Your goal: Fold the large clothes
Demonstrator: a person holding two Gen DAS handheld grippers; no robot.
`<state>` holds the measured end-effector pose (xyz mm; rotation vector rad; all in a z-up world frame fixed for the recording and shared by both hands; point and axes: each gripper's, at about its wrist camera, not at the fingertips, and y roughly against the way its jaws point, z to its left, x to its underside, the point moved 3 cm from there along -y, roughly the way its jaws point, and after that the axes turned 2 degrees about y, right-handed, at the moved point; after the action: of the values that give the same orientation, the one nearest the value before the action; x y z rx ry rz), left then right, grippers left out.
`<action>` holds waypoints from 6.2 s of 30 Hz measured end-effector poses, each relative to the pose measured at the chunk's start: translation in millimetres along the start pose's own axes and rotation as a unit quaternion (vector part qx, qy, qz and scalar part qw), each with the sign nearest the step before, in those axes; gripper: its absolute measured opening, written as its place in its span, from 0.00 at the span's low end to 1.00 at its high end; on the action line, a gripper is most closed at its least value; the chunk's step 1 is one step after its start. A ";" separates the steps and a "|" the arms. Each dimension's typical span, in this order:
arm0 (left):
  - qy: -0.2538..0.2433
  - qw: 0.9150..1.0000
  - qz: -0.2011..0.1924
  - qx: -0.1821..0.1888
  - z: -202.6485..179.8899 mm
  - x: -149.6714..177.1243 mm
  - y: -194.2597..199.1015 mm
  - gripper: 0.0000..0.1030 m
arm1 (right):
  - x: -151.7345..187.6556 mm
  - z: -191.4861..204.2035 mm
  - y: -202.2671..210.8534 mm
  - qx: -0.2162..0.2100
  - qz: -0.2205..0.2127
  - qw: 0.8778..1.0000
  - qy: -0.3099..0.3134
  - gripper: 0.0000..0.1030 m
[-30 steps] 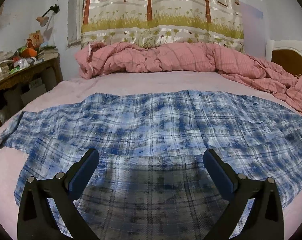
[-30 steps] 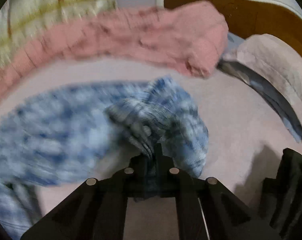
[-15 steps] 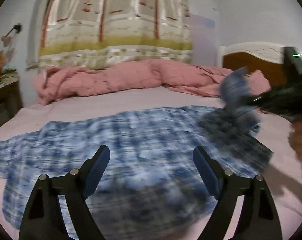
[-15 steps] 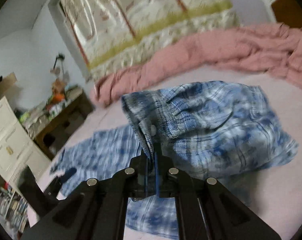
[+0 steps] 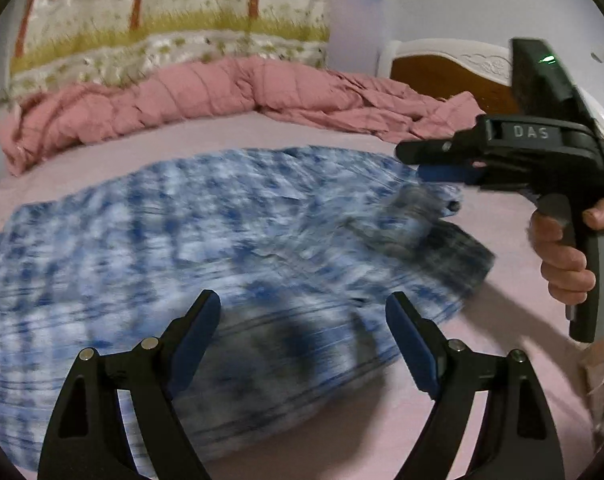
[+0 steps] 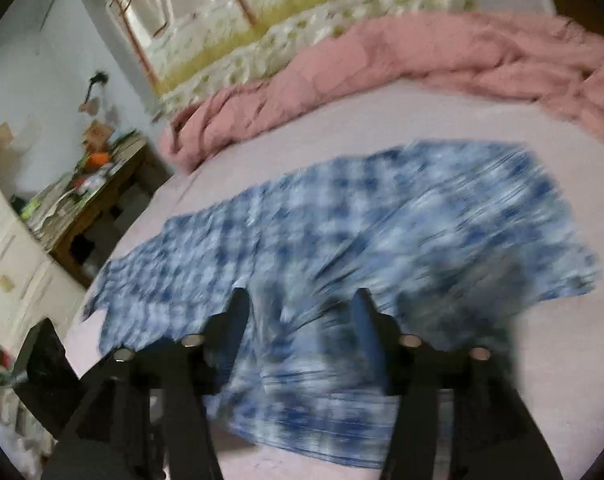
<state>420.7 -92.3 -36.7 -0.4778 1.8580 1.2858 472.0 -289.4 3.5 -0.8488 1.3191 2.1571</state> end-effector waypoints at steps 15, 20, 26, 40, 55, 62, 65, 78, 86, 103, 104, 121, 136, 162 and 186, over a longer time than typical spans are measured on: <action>-0.014 0.986 0.152 -0.071 -15.6 -65.7 -124.5 0.09 | -37.6 -58.8 87.8 0.197 -0.081 0.977 0.010 0.64; -0.010 0.989 0.082 -0.124 3.6 -124.4 -100.3 0.07 | -16.8 -53.8 33.6 0.129 0.064 0.987 0.066 0.64; -0.009 0.988 0.028 -0.152 26.4 -170.7 -59.4 0.07 | 15.3 -20.3 -29.0 0.029 0.151 0.982 0.107 0.21; -0.009 0.928 0.005 -0.373 119.3 -192.0 -24.0 0.07 | 6.4 -108.1 -18.2 0.240 0.061 0.969 -0.013 0.09; -0.015 0.903 0.074 -0.423 204.1 -121.5 -53.1 0.08 | -8.6 -60.2 -2.3 0.151 0.026 0.988 0.025 0.09; -0.001 0.907 0.056 -0.418 224.6 -106.9 -41.3 0.61 | 2.0 -57.2 -21.3 0.153 0.059 0.986 0.023 0.09; 0.037 0.907 0.024 -0.418 229.7 -96.8 -14.6 0.83 | 3.1 -55.2 -22.2 0.157 0.055 0.986 0.024 0.09; 0.076 0.946 -0.046 -0.310 247.1 -9.2 91.1 0.93 | -8.2 -5.8 7.8 0.165 -0.044 0.982 0.077 0.19; 0.150 0.935 -0.043 -0.319 318.0 0.1 103.8 0.96 | 19.9 28.5 -32.3 0.192 -0.044 0.969 0.149 0.51; 0.199 0.906 -0.067 -0.367 369.8 10.9 169.8 0.96 | 41.4 30.5 -58.6 0.198 -0.009 0.966 0.168 0.56; 0.206 0.904 -0.058 -0.370 377.3 14.6 171.4 0.96 | 41.4 30.0 -58.7 0.198 -0.008 0.966 0.168 0.56; 0.477 0.791 -0.071 -0.376 499.5 127.9 227.7 0.94 | 44.0 28.6 -61.3 0.201 0.001 0.964 0.173 0.56; 0.529 0.782 -0.157 -0.289 519.4 141.0 244.3 0.04 | 47.2 30.5 -67.8 0.203 0.014 0.962 0.182 0.56; 0.143 0.990 0.017 -0.013 184.2 -17.1 55.4 0.76 | 49.2 31.3 -71.9 0.205 0.023 0.960 0.187 0.56; 0.222 0.943 -0.084 -0.234 283.4 -29.4 175.0 0.89 | 54.9 235.3 -111.5 -0.038 0.102 0.989 0.097 0.56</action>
<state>431.7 231.2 47.0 -1.2402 1.7966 1.5982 446.8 -25.8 -22.2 -1.0132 1.4845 2.3433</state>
